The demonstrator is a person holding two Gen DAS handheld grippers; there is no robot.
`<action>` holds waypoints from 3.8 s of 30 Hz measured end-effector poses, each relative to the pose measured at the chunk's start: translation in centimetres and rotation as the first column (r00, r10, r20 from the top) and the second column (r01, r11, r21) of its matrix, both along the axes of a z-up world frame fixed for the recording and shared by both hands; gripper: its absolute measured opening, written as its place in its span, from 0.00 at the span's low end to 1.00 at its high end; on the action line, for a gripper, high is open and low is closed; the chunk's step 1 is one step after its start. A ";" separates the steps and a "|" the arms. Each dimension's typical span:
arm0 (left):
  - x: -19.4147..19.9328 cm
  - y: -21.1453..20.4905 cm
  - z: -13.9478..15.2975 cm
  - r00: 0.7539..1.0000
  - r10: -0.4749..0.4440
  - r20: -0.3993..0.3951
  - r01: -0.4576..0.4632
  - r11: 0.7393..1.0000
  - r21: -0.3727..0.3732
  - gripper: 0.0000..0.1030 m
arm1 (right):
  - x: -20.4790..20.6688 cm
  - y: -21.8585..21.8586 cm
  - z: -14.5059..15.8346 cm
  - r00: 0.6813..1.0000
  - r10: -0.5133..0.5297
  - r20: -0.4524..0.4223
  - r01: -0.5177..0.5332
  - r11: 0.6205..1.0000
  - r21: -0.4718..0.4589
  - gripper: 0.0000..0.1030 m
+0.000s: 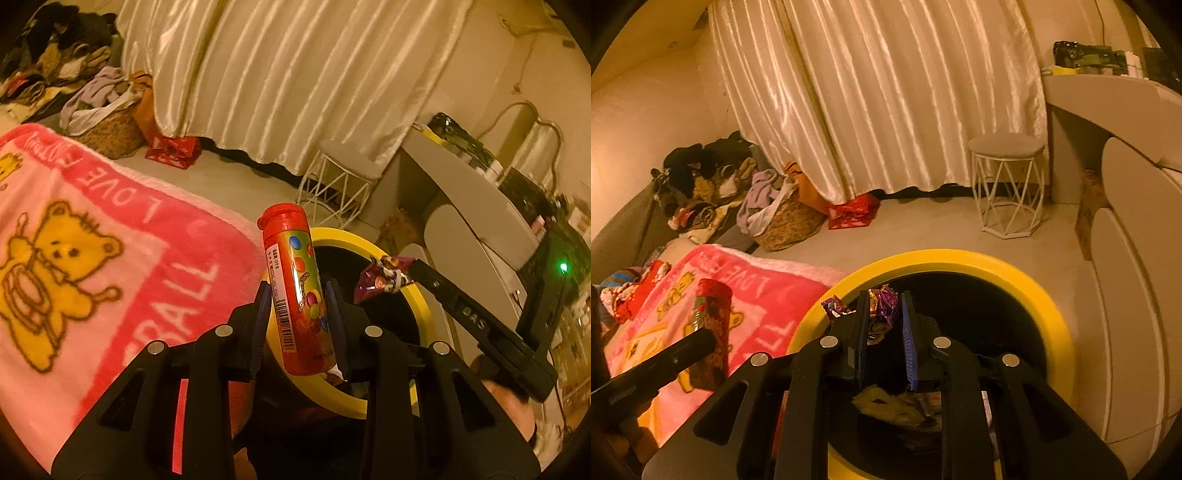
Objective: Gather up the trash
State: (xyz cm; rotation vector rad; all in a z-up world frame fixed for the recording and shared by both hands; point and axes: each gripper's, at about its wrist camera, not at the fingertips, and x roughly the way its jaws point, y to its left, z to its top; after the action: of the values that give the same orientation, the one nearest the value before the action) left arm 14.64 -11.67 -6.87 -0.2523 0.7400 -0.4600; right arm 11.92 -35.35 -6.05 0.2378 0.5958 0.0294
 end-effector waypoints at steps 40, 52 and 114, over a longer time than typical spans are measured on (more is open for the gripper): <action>0.0 -8.1 -3.1 0.968 -0.248 -0.045 0.252 0.958 0.136 0.24 | -0.1 -5.0 -2.2 0.991 -0.116 -0.061 0.119 0.991 0.056 0.16; 1.1 -8.8 -3.6 0.966 -0.251 -0.063 0.258 0.953 0.160 0.42 | -0.1 -5.9 -2.7 0.987 -0.129 -0.096 0.140 0.984 0.109 0.37; -10.5 8.0 1.8 0.942 0.231 0.242 -0.279 0.941 0.189 0.90 | -12.8 7.2 1.5 0.936 0.056 0.347 0.014 0.980 -0.197 0.94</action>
State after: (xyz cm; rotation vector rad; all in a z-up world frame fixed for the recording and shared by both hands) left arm 4.19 -3.62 -5.10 -0.0847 0.5290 -0.1502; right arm -0.86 -28.18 -4.53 0.0306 0.2412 0.0325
